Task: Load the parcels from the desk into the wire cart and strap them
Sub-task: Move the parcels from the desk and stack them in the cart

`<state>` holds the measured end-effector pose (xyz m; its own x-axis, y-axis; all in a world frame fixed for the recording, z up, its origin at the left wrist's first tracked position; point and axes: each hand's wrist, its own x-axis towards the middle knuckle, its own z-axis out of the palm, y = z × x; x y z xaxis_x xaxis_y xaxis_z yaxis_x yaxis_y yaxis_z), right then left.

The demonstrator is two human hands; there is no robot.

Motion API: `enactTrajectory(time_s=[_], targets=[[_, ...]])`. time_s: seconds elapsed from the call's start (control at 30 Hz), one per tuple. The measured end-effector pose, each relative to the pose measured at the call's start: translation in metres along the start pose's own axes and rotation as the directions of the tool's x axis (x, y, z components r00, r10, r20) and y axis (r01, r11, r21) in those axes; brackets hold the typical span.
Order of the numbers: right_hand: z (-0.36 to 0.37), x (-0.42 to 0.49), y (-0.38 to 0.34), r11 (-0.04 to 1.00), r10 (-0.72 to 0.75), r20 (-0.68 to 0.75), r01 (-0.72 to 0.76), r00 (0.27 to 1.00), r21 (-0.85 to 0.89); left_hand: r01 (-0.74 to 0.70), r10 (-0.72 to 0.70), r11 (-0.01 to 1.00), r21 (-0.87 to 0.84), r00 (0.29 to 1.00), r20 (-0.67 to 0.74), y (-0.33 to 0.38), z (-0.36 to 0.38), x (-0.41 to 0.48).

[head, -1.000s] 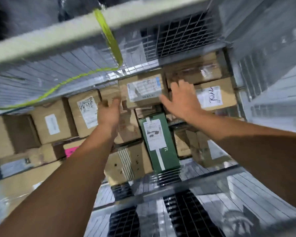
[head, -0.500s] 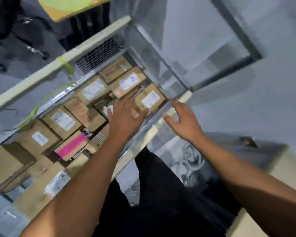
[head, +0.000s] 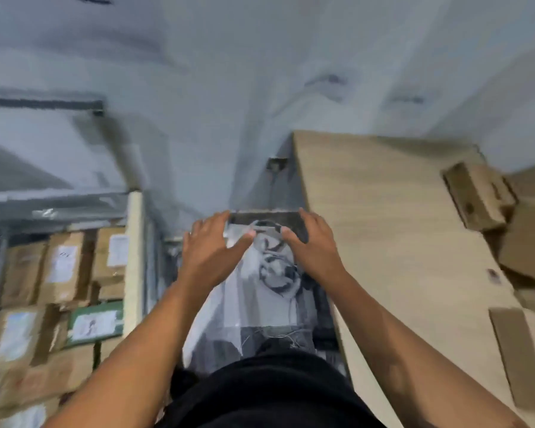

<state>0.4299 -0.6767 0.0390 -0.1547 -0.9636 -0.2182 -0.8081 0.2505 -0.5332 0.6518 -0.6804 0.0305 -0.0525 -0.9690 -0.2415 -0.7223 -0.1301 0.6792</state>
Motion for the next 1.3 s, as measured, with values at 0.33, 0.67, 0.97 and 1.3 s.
enactTrajectory(time_s=[0.33,0.67,0.97,1.3], targets=[[-0.165,-0.066,0.210,0.887,0.444,-0.379,-0.341,0.812,0.310,-0.476,0.424,0.877,0.064,0.831,0.360,0.243,0.177,0.031],[-0.240,-0.171,0.406,0.664,0.741,-0.497,-0.601,0.452,0.444,-0.751,0.581,0.656,-0.074,0.440,0.685,0.390,0.371,-0.025],[-0.208,-0.219,0.541,0.332,0.923,-0.381,-0.606,0.051,0.723,-0.895,0.607,0.437,-0.089,0.221,0.763,0.454,0.533,-0.072],[-0.162,-0.193,0.579,0.264,0.912,-0.408,-0.704,-0.041,0.660,-0.802,0.461,0.597,-0.023,0.319,0.828,0.464,0.622,-0.049]])
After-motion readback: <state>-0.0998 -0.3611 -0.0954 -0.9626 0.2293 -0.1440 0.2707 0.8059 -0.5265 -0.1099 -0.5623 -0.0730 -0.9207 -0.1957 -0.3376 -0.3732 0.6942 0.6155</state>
